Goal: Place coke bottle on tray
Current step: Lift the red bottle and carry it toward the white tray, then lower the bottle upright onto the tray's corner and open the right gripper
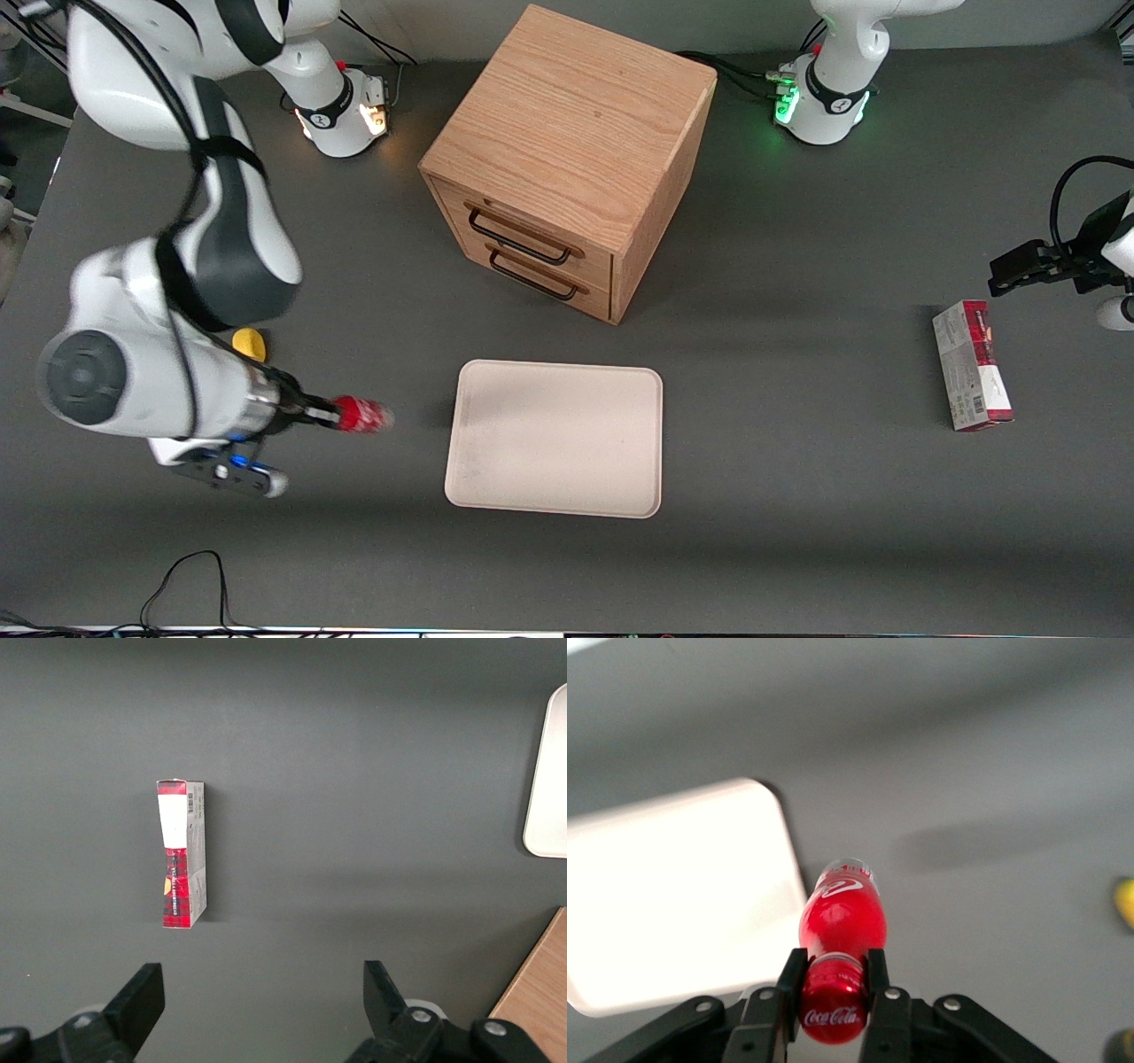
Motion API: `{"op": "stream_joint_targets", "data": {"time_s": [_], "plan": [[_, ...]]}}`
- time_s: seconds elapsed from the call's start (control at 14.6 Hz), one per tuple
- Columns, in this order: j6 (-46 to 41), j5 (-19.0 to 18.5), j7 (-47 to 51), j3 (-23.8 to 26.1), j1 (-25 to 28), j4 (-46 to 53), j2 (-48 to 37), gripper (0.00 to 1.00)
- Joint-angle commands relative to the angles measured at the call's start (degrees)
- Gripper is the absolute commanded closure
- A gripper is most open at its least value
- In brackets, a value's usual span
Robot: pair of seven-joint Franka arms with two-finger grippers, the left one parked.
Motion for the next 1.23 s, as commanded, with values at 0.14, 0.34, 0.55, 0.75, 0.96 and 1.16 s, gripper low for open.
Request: {"op": "stream_joint_targets", "data": {"time_s": [0.14,0.34,0.55,0.75,0.96,1.16], "plan": [[10.45,-2.14,11.15,0.02,4.76,4.77,7.47,1.0],[13.0,-5.13,14.14,0.37,6.09,4.77,9.15,1.0],[14.68,-5.22,14.76,0.28,7.15,4.77,10.47,1.0],[15.82,-5.4,16.08,0.02,8.29,4.68,11.26,1.0],[16.08,-6.19,16.52,0.11,8.9,4.68,11.35,1.0],[16.61,-6.19,16.52,0.11,8.9,4.59,11.44,1.0]]}}
